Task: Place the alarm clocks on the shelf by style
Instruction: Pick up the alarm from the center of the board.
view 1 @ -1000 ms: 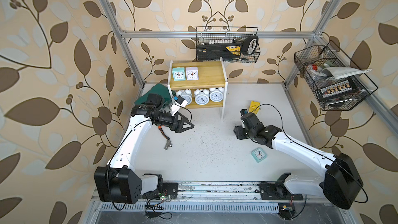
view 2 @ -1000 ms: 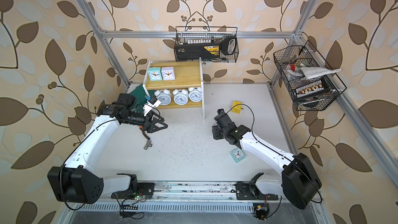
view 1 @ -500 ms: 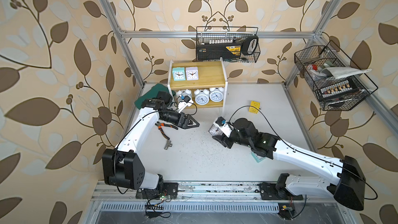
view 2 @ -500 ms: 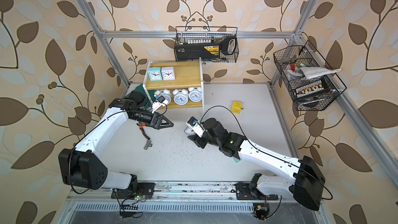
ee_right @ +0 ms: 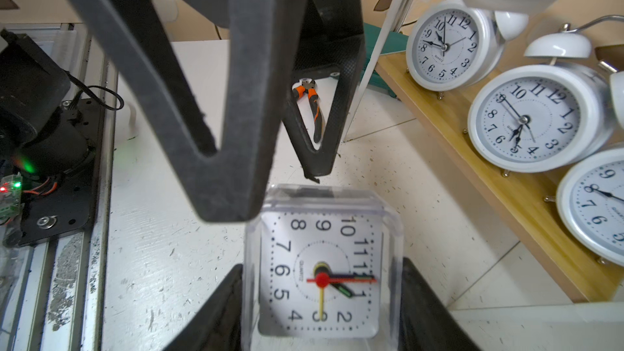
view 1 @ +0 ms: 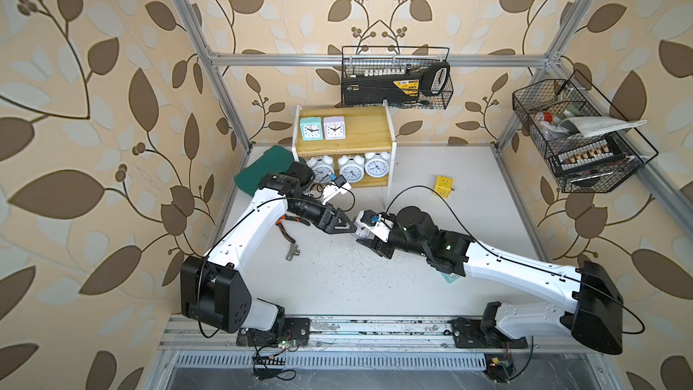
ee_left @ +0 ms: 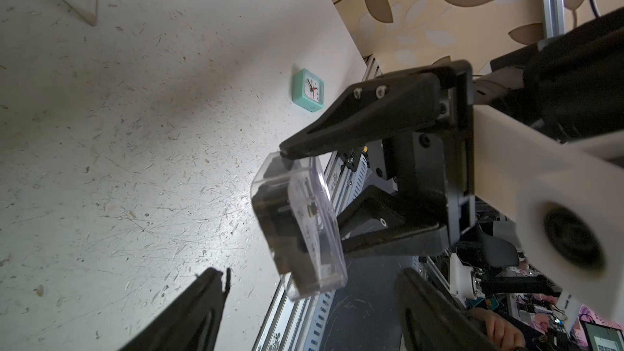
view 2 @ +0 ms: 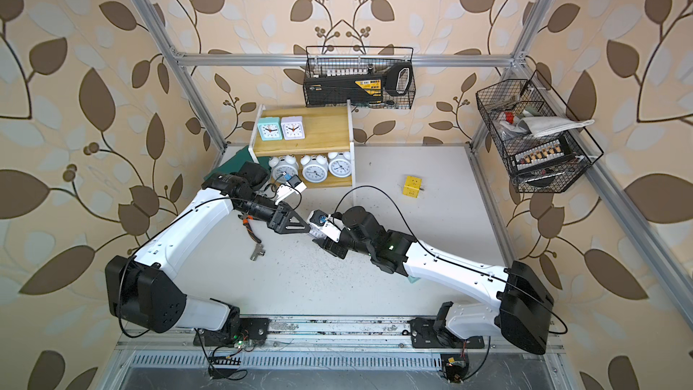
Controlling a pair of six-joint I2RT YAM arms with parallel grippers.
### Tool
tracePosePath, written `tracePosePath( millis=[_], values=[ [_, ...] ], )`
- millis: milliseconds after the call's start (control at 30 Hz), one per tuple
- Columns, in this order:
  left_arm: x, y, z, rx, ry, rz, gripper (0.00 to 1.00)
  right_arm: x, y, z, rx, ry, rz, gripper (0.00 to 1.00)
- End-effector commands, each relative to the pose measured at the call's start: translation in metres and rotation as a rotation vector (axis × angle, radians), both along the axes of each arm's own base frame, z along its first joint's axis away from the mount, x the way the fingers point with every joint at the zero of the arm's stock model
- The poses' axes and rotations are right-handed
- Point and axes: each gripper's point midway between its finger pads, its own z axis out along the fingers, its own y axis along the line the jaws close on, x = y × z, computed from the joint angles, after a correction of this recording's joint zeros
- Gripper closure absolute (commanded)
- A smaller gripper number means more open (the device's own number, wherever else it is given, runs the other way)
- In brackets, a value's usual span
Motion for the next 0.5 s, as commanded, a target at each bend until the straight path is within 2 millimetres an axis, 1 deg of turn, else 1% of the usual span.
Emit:
tracePosePath(
  millis=[0, 200, 400, 433, 467],
  values=[
    [-0.009, -0.004, 0.001, -0.003, 0.004, -0.042, 0.23, 0.001, 0.014, 0.021, 0.050, -0.037, 0.030, 0.61],
    [-0.016, -0.008, 0.002, -0.014, -0.002, -0.081, 0.36, 0.002, 0.016, 0.022, 0.060, -0.038, 0.024, 0.61],
    [-0.019, -0.009, 0.003, -0.017, -0.010, -0.096, 0.50, 0.001, 0.018, 0.024, 0.072, -0.041, 0.031, 0.60],
    [-0.016, -0.010, -0.003, -0.010, 0.013, -0.095, 0.53, 0.001, 0.018, 0.025, 0.076, -0.042, 0.034, 0.60],
    [-0.015, -0.011, -0.003, -0.010, 0.016, -0.096, 0.55, 0.000, 0.019, 0.024, 0.076, -0.041, 0.039, 0.60]
  ],
)
